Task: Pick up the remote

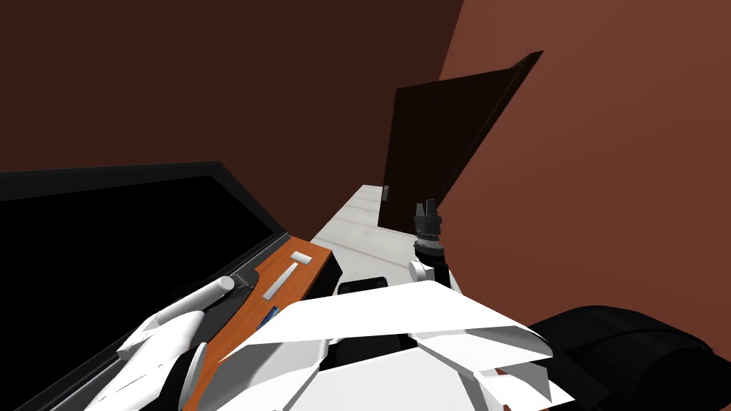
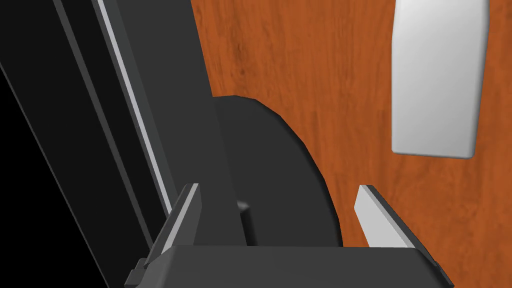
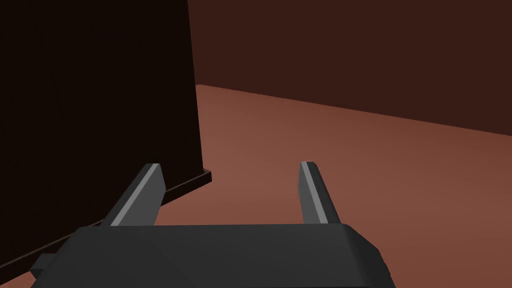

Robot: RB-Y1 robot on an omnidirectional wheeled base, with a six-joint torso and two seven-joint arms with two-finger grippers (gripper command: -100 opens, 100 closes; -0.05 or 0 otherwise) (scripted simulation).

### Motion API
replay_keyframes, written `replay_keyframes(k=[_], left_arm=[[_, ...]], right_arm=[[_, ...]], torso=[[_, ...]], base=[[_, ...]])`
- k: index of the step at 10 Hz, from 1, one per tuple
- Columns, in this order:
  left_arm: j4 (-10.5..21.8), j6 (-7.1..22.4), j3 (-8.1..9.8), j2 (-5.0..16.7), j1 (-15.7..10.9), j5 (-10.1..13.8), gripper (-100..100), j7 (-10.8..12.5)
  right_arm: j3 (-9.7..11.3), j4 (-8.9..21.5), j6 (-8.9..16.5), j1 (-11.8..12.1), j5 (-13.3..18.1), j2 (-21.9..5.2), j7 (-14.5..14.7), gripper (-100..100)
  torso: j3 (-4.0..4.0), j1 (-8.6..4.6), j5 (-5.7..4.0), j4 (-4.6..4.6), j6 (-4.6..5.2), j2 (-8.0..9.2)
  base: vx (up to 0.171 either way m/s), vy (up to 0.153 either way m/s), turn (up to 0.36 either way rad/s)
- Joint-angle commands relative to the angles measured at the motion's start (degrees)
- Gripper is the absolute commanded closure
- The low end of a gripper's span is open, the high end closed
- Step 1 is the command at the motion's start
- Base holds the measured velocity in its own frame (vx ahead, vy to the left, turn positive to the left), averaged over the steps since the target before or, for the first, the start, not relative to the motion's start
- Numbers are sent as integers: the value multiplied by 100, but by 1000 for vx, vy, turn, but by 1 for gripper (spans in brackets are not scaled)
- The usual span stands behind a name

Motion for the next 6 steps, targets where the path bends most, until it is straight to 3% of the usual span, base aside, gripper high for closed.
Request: replay_keyframes(k=[1, 2, 3, 6], left_arm=[[286, 247, 130, -7, -101, -24, -100, 156], [414, 247, 130, -7, -101, -24, -100, 156], [704, 431, 246, -19, -147, -11, -100, 258], [954, 600, 355, -39, -187, -7, -100, 358]], right_arm=[[0, 0, 0, 0, 0, 0, 0, 0], [0, 0, 0, -1, 0, 0, 0, 0], [0, 0, 0, 0, 0, 0, 0, 0], [0, 0, 0, 0, 0, 0, 0, 0]], torso=[[0, 0, 0, 0, 0, 0], [-2, -1, 0, 0, 6, -4], [-2, -1, 0, -1, 0, -3], [-3, 1, 0, -1, 4, -5]], base=[[19, 37, -212], [16, 37, -126], [16, 39, -225], [18, 44, -136]])
